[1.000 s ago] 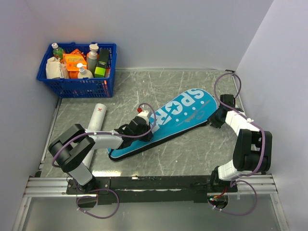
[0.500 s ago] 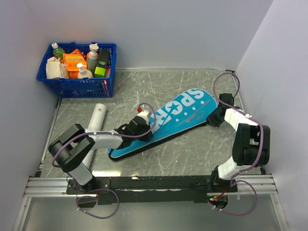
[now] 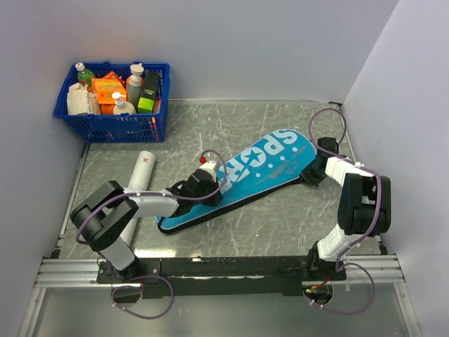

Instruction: Pack up the badminton gear

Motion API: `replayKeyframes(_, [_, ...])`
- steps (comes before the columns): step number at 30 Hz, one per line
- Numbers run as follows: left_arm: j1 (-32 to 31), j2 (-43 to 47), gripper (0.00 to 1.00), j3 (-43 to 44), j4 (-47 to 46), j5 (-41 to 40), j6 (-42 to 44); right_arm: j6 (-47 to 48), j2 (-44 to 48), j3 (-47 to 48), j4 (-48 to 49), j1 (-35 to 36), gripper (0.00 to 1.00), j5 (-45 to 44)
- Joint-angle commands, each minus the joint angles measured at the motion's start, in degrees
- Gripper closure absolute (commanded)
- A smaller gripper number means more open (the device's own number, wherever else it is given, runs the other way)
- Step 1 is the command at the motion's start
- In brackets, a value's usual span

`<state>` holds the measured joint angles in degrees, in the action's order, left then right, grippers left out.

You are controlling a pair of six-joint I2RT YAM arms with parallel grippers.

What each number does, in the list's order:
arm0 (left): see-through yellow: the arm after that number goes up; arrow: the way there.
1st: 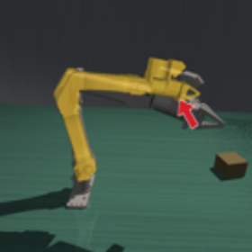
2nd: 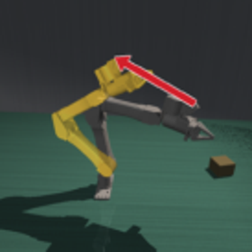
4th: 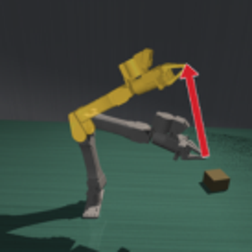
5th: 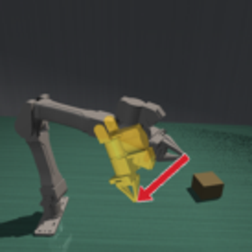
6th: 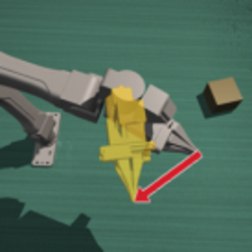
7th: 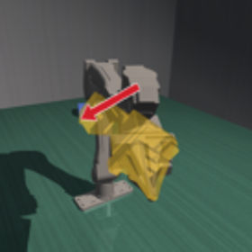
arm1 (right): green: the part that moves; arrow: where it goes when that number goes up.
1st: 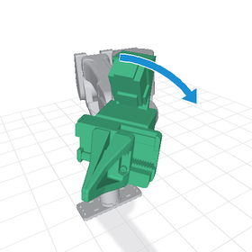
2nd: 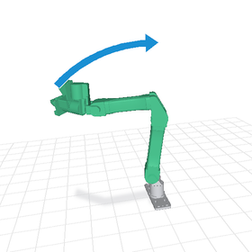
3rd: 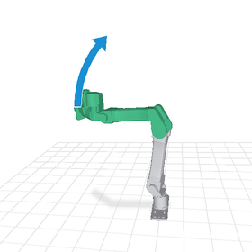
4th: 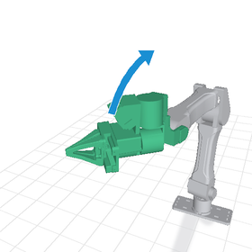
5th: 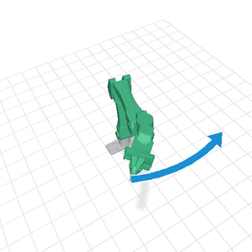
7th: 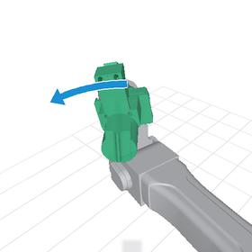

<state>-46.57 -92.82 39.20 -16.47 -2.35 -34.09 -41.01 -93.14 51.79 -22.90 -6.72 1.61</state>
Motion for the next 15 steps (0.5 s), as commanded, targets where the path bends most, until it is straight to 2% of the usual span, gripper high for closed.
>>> replayKeyframes(1, [0.86, 0.18, 0.92, -1.14, 0.56, -0.99, 1.21, -0.64, -0.64, 2.09, 2.06, 0.66, 0.84, 0.33])
replayKeyframes(5, [0.78, 0.18, 0.93, -1.14, 0.56, -0.73, 1.21, -0.56, -0.02, 2.0, 2.33, 1.53, 0.99, 0.59])
replayKeyframes(6, [0.78, 0.35, 0.93, -1.23, 0.39, -0.73, 1.13, -0.56, 0.07, 2.09, 2.24, 1.71, 1.0, 0.59])
replayKeyframes(13, [0.95, 0.62, 0.93, -1.41, 0.38, -0.55, 1.04, -1.79, 0.16, 2.44, 2.24, 6.45, 1.0, -0.03])
replayKeyframes(15, [0.86, 0.53, 0.93, -1.32, 0.3, -0.55, 1.04, -2.66, -0.11, 2.44, 2.5, 9.7, 1.0, 0.15])
